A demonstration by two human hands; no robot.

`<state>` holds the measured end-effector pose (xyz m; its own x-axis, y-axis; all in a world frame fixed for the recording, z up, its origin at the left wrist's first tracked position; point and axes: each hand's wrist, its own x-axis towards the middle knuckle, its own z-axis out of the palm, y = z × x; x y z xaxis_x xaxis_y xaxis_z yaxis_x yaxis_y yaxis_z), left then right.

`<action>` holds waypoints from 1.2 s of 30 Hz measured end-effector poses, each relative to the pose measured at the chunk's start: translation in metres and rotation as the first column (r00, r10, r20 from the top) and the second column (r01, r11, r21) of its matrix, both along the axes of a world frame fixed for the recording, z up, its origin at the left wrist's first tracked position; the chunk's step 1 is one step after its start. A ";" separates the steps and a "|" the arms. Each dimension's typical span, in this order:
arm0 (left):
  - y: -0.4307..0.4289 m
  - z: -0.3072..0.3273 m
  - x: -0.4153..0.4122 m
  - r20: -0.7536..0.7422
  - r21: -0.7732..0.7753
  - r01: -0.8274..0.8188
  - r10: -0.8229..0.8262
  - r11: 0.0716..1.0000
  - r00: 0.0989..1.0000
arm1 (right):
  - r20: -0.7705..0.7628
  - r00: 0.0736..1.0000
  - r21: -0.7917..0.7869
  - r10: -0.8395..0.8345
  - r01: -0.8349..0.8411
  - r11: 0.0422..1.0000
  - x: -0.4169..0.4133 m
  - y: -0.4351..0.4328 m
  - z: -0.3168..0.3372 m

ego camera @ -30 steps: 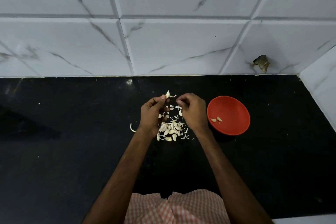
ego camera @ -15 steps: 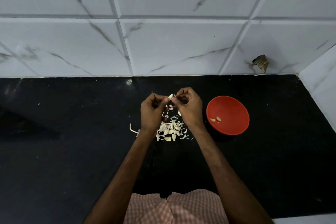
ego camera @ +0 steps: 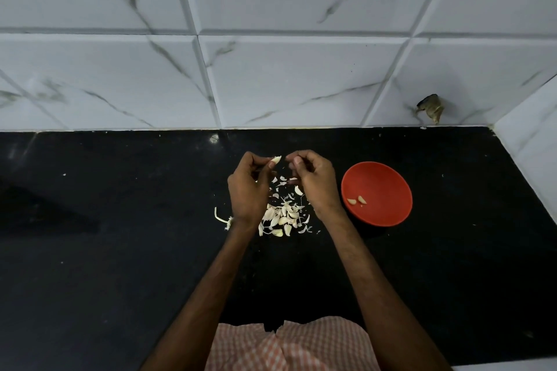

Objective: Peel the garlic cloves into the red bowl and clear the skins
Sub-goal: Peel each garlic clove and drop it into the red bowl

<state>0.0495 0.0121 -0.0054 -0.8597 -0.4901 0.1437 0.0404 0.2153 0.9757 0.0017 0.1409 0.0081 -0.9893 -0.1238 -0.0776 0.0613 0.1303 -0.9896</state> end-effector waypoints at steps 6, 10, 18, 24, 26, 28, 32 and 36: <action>0.004 0.004 0.001 -0.066 -0.112 0.055 -0.063 0.992 0.996 | 0.026 1.000 -0.019 0.018 -0.017 1.000 0.002 -0.008 0.001; 0.003 0.005 0.001 -0.099 -0.140 0.024 -0.038 0.990 0.994 | -0.089 0.996 -0.026 -0.008 0.005 1.000 0.001 -0.005 0.003; -0.002 0.004 0.002 -0.115 -0.250 0.038 -0.068 0.968 0.991 | -0.355 0.927 0.229 0.119 -0.037 0.973 0.000 -0.001 0.006; -0.004 0.006 0.004 -0.098 -0.384 0.076 -0.123 0.920 0.988 | -0.388 0.901 0.422 0.196 -0.015 0.906 -0.003 -0.001 0.010; -0.005 0.007 0.005 -0.086 -0.425 0.086 -0.134 0.901 0.987 | -0.376 0.902 0.477 0.211 -0.006 0.879 -0.003 0.000 0.011; -0.006 0.007 0.005 -0.080 -0.425 0.097 -0.144 0.900 0.986 | -0.339 0.914 0.481 0.223 -0.036 0.876 -0.004 0.002 0.012; -0.006 0.006 0.004 -0.073 -0.410 0.104 -0.146 0.906 0.987 | -0.272 0.929 0.517 0.249 -0.077 0.853 -0.007 0.005 0.011; -0.006 0.003 0.003 -0.093 -0.366 0.086 -0.128 0.927 0.987 | -0.313 0.901 0.561 0.301 -0.080 0.824 -0.002 0.004 0.007</action>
<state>0.0525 0.0063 -0.0021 -0.8718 -0.2932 0.3925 0.1885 0.5388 0.8211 -0.0001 0.1452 0.0152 -0.9144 -0.3622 0.1805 -0.3773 0.6015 -0.7042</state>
